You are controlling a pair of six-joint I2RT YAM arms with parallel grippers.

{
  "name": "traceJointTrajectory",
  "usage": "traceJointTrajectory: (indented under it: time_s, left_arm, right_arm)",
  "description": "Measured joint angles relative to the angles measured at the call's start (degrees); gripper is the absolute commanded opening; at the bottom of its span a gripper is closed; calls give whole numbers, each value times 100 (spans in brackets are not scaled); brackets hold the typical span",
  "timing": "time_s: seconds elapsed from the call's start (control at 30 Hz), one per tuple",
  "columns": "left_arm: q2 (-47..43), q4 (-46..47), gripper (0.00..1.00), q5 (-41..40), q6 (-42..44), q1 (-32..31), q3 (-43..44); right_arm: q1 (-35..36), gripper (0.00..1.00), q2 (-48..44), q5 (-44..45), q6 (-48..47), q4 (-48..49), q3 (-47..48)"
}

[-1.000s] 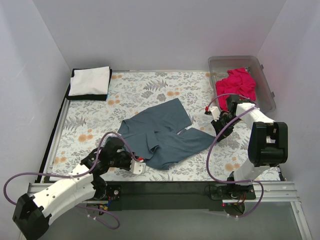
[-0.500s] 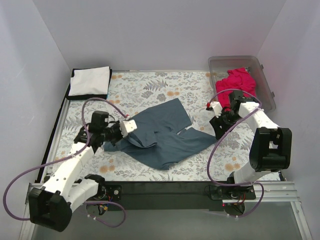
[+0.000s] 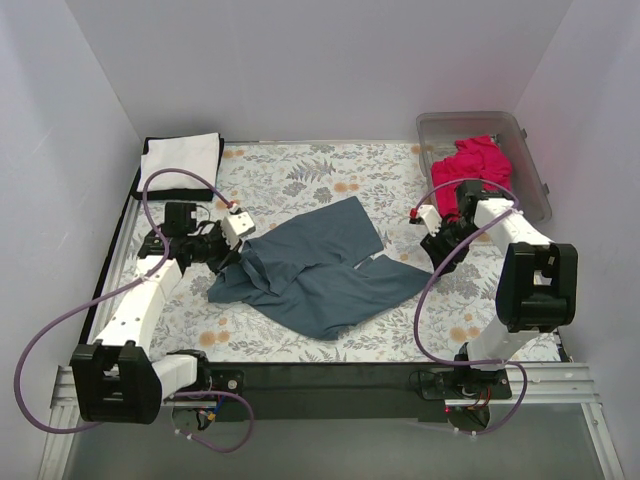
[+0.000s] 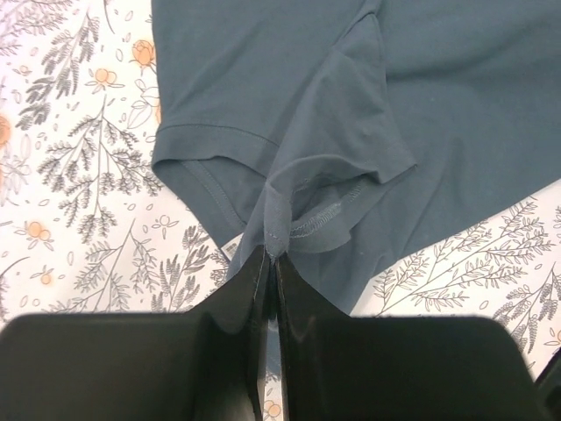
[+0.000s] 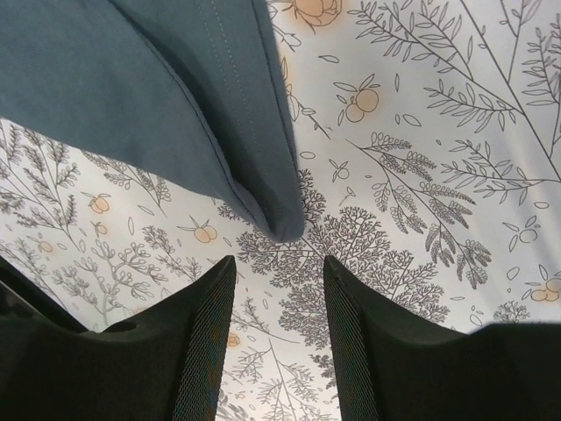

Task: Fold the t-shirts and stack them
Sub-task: Flatten the tshirt out

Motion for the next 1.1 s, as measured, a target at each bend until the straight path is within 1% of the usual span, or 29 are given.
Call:
traceJointTrajectory:
  time_s: [0.17,0.4,0.47,0.53,0.6,0.73,0.8,0.83,0.93,1.1]
  left_arm:
    - [160,-42,0,68,-85,7,4]
    - [356,-66,0,131,-234,61,177]
    - [356,-63,0,149,-275,83,192]
    - [361,-66,0,157,-299,109,195]
    - [361,-63,0,162,-328,138,195]
    - [391,-63,0,166,-374,210,210]
    - [435,-61,0,166,-382,247,225]
    - [452,-66,0,181,-385,291,225]
    - [476,-66,0,192,-415,417,227]
    - [518,-68,0,212,-448,481,247]
  right_arm:
    - [0,52,59,131,-326,66,-243]
    - [61,52,192,199,-487,254,-531]
    - [96,50,205,219,-503,302,-581]
    - [133,44,245,238,-518,400,-616]
    - [164,42,297,258,-538,492,-660]
    - [212,41,326,278,-546,540,-673]
    - [234,42,326,284,-544,549,-673]
    - [247,46,326,299,-544,553,-678]
    - [299,56,271,337,-518,560,-719]
    - [420,56,116,442,-525,697,-861]
